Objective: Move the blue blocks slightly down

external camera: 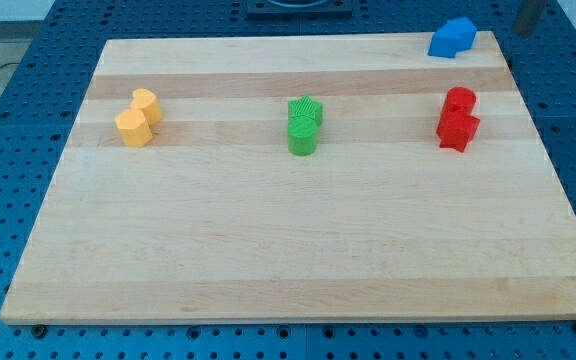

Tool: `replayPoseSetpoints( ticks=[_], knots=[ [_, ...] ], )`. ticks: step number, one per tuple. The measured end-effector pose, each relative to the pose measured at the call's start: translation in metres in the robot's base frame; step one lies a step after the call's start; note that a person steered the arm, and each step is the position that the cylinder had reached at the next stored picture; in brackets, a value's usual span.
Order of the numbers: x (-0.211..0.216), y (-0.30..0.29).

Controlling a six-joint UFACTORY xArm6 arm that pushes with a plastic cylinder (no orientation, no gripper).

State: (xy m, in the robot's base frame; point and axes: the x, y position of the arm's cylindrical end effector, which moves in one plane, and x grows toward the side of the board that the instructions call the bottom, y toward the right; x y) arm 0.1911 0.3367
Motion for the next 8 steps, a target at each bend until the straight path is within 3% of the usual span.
replayPoseSetpoints(
  ticks=[4,6,8],
  knots=[
    [0.004,-0.131],
    [0.026,-0.146],
    [0.001,-0.137]
  ],
)
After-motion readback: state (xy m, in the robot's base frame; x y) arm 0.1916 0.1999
